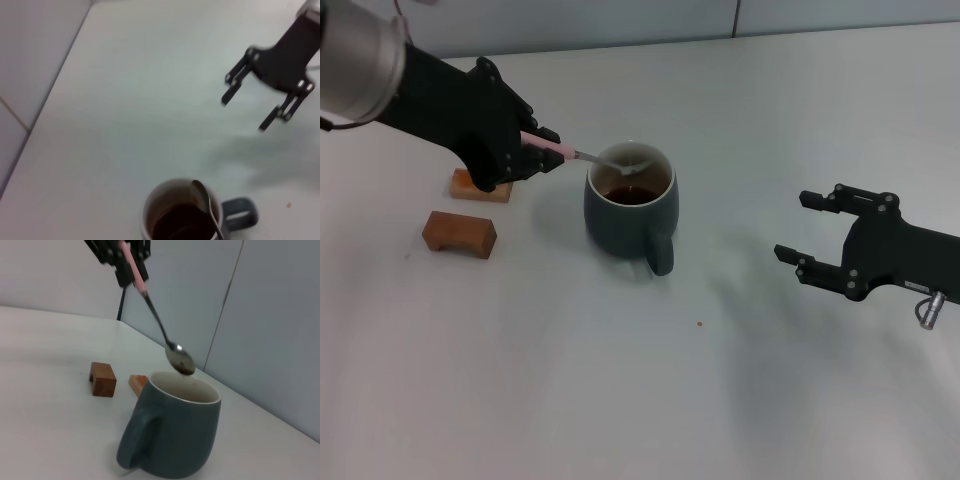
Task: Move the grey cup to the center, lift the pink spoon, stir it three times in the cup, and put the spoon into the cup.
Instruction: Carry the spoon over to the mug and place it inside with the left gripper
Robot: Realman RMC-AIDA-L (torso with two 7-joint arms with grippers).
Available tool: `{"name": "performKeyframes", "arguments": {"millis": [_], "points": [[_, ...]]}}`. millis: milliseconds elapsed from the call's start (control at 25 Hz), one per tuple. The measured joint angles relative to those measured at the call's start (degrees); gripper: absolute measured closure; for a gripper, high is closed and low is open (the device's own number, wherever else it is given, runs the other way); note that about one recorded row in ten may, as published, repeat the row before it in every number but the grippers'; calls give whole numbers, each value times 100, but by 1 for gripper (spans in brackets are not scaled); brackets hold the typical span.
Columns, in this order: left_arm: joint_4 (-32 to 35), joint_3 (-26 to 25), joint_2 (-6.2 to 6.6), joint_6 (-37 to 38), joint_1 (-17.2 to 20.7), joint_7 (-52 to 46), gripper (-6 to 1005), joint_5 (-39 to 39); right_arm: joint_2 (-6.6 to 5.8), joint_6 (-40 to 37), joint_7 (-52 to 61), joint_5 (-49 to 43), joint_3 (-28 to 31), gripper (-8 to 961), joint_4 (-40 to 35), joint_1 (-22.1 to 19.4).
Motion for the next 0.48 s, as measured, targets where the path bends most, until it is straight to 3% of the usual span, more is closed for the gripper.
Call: {"name": "performKeyframes", "arguments": {"millis": [280,480], "points": [[8,745,-32,-239,-306,-115,865,864,-1,36,0,22,-27,279,-24,-7],[-44,980,-35,-258,-408,-118,865,996,6,36,0,24,-29,279,-31,-5]]}}
